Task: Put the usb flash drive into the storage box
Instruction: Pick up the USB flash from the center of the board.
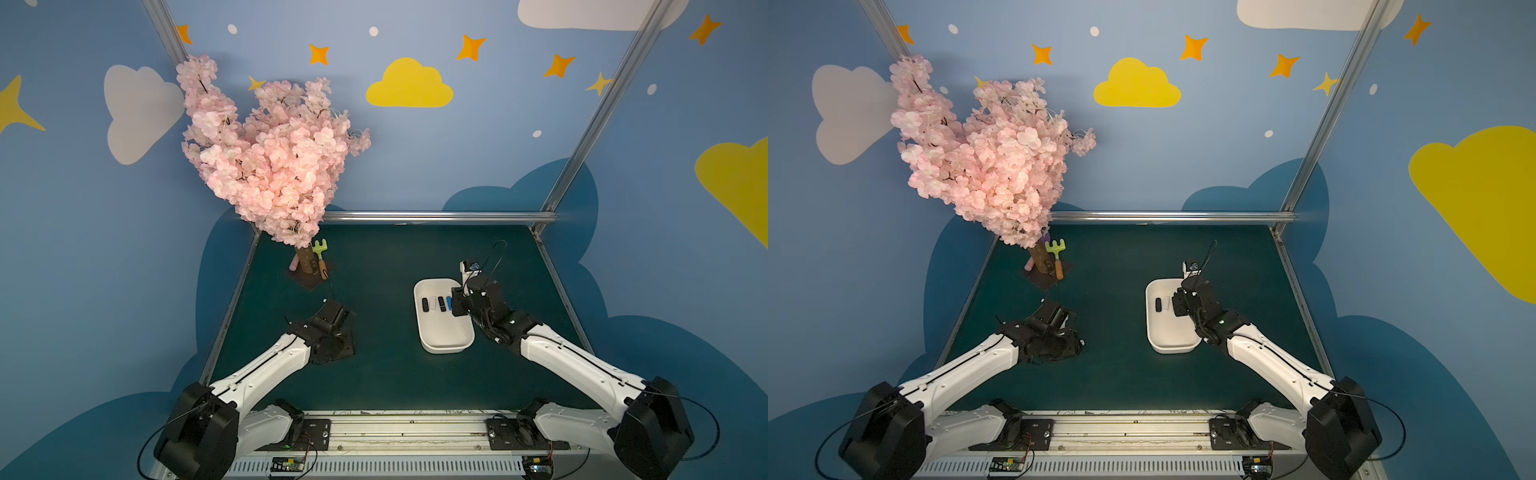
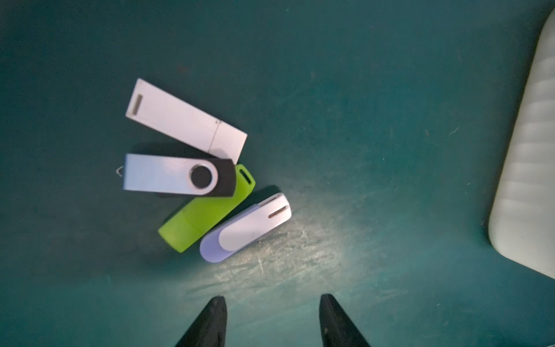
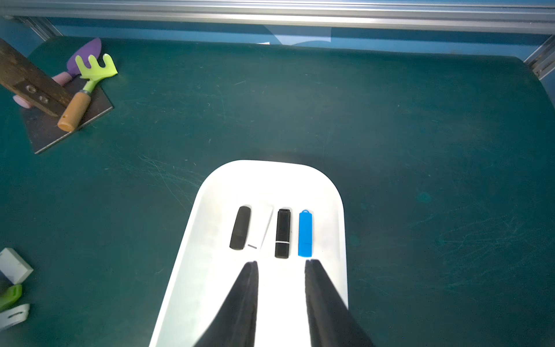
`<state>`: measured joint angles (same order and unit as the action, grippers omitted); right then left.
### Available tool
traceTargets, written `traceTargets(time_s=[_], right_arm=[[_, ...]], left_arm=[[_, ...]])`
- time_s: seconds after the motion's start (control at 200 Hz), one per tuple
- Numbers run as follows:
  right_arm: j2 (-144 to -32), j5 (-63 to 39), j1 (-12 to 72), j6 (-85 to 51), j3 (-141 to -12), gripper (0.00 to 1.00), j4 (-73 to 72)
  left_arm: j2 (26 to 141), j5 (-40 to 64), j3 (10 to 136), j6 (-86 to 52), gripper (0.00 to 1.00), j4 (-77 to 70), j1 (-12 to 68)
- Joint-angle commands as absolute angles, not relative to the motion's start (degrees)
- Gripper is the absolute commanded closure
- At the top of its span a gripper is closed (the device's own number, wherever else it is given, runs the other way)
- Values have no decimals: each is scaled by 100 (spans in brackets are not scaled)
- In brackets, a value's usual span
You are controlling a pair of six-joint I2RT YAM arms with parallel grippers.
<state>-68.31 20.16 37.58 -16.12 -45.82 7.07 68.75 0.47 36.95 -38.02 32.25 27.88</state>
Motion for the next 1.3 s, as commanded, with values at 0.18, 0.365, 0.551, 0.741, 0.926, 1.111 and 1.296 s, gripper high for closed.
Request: traceTargets(time_s=[0.18, 0.365, 0.551, 0.741, 0.926, 1.111, 1.296], right_arm=[[-6885, 2173, 3737, -1643, -4704, 68, 773], [-7015, 2168, 3735, -1644, -4785, 68, 869], [-7176, 2177, 3737, -1655, -4885, 68, 985], [-7134, 2144, 3738, -1684, -4857, 68, 957], [-7109, 2160, 3729, -1679, -4856, 68, 959], [-7171, 2122, 3738, -1678, -4895, 68, 1001], [-7207, 2159, 3732, -1670, -4913, 68, 1019]], left_arm=[[7606, -175, 4034, -3394, 50, 2980, 2654], [7732, -180, 3885, -3453, 50, 2849, 2620], [7819, -215, 3935, -3491, 49, 2923, 2602], [7963, -337, 4025, -3541, 49, 3030, 2604], [8231, -431, 4177, -3558, 49, 3145, 2608], [8395, -293, 4278, -3482, 49, 3105, 2693], [8424, 46, 4299, -3538, 50, 3173, 3038]])
